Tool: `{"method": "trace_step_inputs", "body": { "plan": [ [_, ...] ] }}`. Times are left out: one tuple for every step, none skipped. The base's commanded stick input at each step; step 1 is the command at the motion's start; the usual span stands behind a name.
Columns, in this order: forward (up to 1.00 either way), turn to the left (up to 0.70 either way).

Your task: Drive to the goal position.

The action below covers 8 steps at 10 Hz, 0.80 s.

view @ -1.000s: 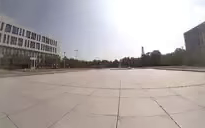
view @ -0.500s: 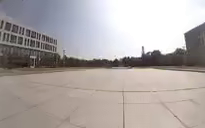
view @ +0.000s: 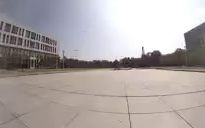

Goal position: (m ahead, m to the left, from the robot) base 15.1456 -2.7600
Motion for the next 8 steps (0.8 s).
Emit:
{"method": "trace_step_inputs", "body": {
  "plan": [
    [0.65,0.0],
    [0.65,0.0],
    [0.65,0.0],
    [0.7,0.0],
    [0.7,0.0],
    [0.7,0.0],
    [0.7,0.0],
    [0.7,0.0]
  ]
}}
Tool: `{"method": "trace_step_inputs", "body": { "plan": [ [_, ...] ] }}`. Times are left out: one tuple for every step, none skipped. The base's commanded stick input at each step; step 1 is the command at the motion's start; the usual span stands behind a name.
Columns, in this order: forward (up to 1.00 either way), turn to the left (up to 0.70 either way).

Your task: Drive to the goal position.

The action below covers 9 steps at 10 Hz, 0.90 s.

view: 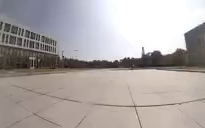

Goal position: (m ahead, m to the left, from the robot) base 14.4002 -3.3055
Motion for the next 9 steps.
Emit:
{"method": "trace_step_inputs", "body": {
  "plan": [
    [0.7,0.0],
    [0.7,0.0],
    [0.7,-0.02],
    [0.7,-0.17],
    [0.7,-0.33],
    [0.7,-0.33],
    [0.7,-0.04],
    [0.7,-0.02],
    [0.7,0.0]
  ]
}}
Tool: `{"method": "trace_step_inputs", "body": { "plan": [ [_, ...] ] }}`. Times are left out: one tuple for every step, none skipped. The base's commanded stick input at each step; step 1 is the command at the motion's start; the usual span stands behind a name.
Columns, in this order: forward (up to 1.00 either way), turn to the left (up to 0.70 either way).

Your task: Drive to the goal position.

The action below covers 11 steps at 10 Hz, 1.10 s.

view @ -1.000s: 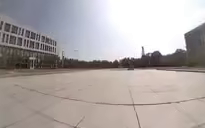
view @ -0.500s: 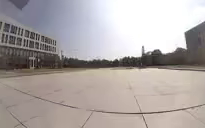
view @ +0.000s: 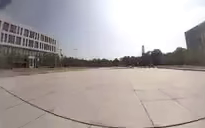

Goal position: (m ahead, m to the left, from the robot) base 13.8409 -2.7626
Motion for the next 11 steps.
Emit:
{"method": "trace_step_inputs", "body": {
  "plan": [
    [0.7,0.0],
    [0.7,0.0],
    [0.7,0.0],
    [0.7,0.0],
    [0.7,0.0],
    [0.7,0.0],
    [0.7,0.0],
    [0.7,0.0],
    [0.7,0.0],
    [0.7,0.0],
    [0.7,0.0]
  ]
}}
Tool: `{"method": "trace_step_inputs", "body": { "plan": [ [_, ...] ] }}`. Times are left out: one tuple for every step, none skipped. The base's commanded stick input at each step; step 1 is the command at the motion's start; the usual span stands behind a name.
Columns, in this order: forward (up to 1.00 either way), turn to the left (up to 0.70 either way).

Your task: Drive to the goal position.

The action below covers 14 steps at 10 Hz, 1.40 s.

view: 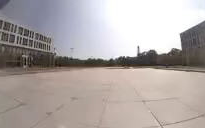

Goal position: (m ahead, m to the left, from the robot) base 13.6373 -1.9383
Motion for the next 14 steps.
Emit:
{"method": "trace_step_inputs", "body": {
  "plan": [
    [0.7,0.0],
    [0.7,0.0],
    [0.7,0.0],
    [0.7,0.0],
    [0.7,0.0],
    [0.7,0.0],
    [0.7,0.0],
    [0.7,0.0],
    [0.7,0.0],
    [0.7,0.0],
    [0.7,0.0],
    [0.7,0.0],
    [0.7,0.0],
    [0.7,0.0]
  ]
}}
